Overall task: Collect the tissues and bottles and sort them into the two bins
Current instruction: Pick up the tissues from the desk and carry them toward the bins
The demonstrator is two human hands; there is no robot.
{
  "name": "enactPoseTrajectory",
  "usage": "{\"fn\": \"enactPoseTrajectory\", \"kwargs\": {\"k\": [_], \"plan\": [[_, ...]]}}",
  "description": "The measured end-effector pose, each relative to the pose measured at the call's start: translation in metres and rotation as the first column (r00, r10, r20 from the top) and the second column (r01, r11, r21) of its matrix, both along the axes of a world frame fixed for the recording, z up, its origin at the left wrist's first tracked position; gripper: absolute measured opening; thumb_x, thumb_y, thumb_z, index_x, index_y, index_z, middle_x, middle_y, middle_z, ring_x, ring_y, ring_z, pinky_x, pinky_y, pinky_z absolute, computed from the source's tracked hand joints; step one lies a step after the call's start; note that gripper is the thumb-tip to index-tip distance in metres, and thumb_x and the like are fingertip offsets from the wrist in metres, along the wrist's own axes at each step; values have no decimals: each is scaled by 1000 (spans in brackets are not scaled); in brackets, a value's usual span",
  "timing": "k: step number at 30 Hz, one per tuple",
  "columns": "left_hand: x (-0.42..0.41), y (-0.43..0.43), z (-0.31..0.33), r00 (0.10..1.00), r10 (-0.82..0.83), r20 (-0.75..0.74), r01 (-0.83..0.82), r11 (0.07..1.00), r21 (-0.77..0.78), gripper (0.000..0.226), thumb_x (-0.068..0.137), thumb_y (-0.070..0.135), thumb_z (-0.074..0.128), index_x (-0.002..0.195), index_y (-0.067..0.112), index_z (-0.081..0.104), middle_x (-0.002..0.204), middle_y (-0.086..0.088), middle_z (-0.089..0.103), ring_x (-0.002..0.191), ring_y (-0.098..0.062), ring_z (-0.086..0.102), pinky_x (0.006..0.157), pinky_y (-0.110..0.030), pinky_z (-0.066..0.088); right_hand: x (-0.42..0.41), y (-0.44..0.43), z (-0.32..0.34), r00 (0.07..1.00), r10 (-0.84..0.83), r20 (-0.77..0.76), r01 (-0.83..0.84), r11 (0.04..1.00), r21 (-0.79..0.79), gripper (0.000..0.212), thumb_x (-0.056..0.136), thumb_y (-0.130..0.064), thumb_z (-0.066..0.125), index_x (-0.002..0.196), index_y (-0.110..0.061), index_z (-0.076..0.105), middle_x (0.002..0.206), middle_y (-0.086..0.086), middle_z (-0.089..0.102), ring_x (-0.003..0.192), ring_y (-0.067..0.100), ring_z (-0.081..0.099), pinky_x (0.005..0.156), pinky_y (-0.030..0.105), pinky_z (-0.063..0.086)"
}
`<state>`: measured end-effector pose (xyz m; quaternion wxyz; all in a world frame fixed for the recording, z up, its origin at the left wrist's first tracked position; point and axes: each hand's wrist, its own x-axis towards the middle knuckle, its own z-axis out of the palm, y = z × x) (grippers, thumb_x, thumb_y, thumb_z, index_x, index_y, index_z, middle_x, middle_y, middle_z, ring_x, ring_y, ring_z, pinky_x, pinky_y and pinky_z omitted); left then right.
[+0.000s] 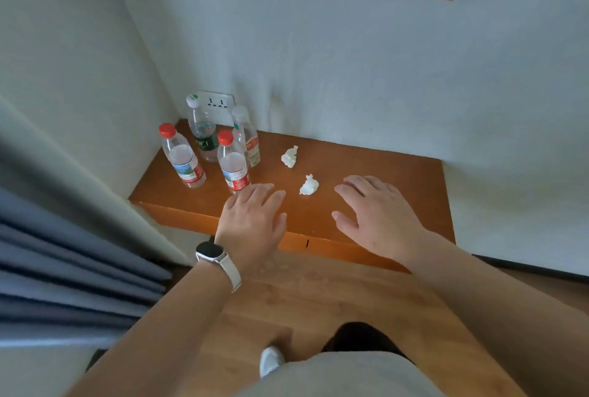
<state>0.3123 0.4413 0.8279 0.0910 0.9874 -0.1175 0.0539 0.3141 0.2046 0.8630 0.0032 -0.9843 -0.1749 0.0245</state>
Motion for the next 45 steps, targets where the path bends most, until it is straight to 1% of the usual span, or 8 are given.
{"fn": "enactPoseTrajectory", "kwargs": {"k": [3,10,20,25,31,35,39,45], "plan": [[25,-4,-10,999,-23,40,24,999,-26,38,91,38,59,126,23,60,131,0,59,124,-23,52,97,-45,46,8,-2,-9,998,-55,-33,55,998,9,50,96,-53,33,137,-26,44,145,-3,42,135,19,38,108,38,33],[89,-24,-51,988,-38,-148,43,999,28,45,95,44,48,136,28,49,142,3,51,133,-21,43,105,-46,42,56,-19,-45,992,-64,-109,71,995,64,52,96,-54,33,139,-25,40,148,-3,39,137,19,34,111,39,30],[171,-55,-100,975,107,-193,-86,989,117,46,94,41,48,137,26,48,146,-1,47,136,-24,41,105,-49,40,146,-28,-123,978,98,-183,-65,982,177,46,94,-48,44,128,-19,51,131,2,54,120,23,52,97,40,46],[203,-52,-124,934,183,-305,-200,979,-25,46,94,39,46,137,24,48,145,0,46,135,-23,40,107,-49,39,172,-23,-152,961,180,-208,-143,973,181,44,93,-46,48,127,-19,52,126,1,57,111,21,56,89,36,51],[237,-45,-148,919,178,-351,-207,977,-46,50,95,36,50,143,26,41,150,0,41,137,-24,40,109,-48,39,206,-18,-178,951,210,-228,-170,968,186,48,87,-44,61,127,-22,47,127,0,54,109,21,56,86,37,52],[249,-44,-161,914,128,-386,-147,989,-19,51,95,35,52,144,27,40,148,1,43,129,-21,47,98,-39,49,220,-5,-192,935,248,-252,-202,960,196,49,84,-38,65,127,-21,47,126,0,54,108,20,55,83,37,53],[252,-42,-166,903,159,-398,-156,987,39,45,96,32,51,140,25,44,141,0,49,122,-21,50,92,-35,49,223,3,-201,920,268,-286,-230,960,161,43,87,-33,63,127,-20,51,127,2,53,108,21,54,84,37,52],[240,-40,-174,917,133,-375,-157,987,-36,35,93,28,54,128,22,56,128,0,58,109,-21,53,84,-35,47,213,-1,-205,921,260,-291,-218,961,169,29,87,-20,62,116,-15,61,112,3,58,89,18,55,72,34,53]]}}
